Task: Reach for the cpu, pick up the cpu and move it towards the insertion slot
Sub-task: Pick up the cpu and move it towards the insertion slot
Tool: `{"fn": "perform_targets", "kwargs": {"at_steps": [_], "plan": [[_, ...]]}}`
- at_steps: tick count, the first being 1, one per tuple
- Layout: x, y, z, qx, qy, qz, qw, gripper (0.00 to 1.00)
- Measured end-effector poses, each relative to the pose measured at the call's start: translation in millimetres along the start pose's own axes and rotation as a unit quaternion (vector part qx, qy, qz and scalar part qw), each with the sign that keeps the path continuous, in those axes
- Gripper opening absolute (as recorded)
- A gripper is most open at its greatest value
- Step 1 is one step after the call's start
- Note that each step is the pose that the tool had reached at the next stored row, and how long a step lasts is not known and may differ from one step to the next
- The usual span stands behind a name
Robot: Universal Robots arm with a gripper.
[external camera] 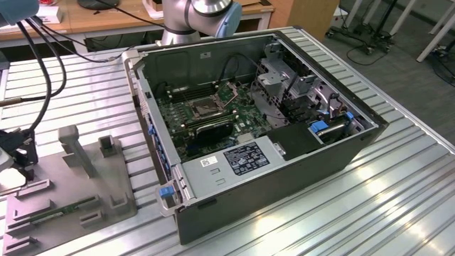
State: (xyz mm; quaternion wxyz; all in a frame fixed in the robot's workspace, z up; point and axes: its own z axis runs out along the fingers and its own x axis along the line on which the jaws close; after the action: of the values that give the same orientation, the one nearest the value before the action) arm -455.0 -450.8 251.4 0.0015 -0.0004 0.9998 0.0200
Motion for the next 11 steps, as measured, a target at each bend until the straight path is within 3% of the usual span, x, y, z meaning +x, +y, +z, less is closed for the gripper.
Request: {"fn": "perform_targets", "kwargs": {"at_steps": [11], "plan": [[-0.1,0.2,-6.4,0.0001,0.0001,0.0,1.0,0.55]]}}
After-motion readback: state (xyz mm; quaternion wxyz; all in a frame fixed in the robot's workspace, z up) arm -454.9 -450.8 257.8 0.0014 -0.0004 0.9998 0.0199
